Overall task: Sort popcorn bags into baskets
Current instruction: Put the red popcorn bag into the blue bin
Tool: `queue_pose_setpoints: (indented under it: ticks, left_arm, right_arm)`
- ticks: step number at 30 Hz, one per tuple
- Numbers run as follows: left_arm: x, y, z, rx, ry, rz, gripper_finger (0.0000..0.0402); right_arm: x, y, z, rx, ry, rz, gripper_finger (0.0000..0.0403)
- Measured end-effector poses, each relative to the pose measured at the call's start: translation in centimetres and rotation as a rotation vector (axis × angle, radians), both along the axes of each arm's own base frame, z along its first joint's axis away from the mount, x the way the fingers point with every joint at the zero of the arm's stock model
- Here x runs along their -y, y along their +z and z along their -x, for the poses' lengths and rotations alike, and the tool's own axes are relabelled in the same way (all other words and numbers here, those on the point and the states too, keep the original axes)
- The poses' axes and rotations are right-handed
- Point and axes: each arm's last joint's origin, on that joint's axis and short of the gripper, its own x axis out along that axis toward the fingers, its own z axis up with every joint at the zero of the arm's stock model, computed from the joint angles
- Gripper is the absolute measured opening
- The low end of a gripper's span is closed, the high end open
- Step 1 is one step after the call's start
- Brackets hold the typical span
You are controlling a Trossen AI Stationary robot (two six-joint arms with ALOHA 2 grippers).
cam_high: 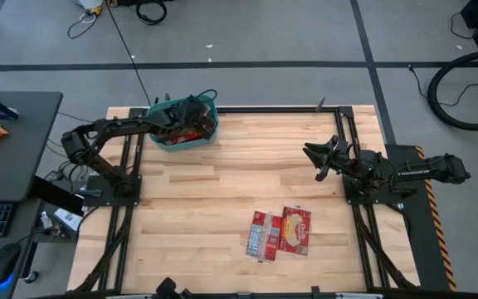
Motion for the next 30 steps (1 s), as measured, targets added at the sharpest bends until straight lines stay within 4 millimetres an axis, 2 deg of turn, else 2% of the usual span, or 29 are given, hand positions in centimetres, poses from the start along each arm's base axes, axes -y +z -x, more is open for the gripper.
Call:
queue_pose_setpoints:
  ticks: [10, 19, 22, 25, 30]
  left_arm:
    - [-1.2, 0.0, 0.9, 0.001, 0.068, -0.007, 0.0015]
    - [-2.0, -0.1, 1.8, 0.02, 0.199, 0.007, 0.0101]
    - [-1.7, 0.3, 1.5, 0.011, 0.165, -0.007, 0.0131]
    - [-1.1, 1.9, 0.6, 0.004, 0.059, -0.083, 0.0152]
    - [1.1, 3.8, -1.4, -0.008, -0.061, -0.261, 0.0155]
  right_arm:
    - [0.0, 0.0, 0.0, 0.0, 0.0, 0.0, 0.011]
    - [0.0, 0.0, 0.0, 0.001, 0.0, 0.0, 0.011]
    - [0.0, 0.0, 0.0, 0.0, 0.0, 0.0, 0.011]
    - [0.0, 0.0, 0.0, 0.0, 0.0, 0.0, 0.011]
    - [0.0, 0.0, 0.0, 0.0, 0.0, 0.0, 0.011]
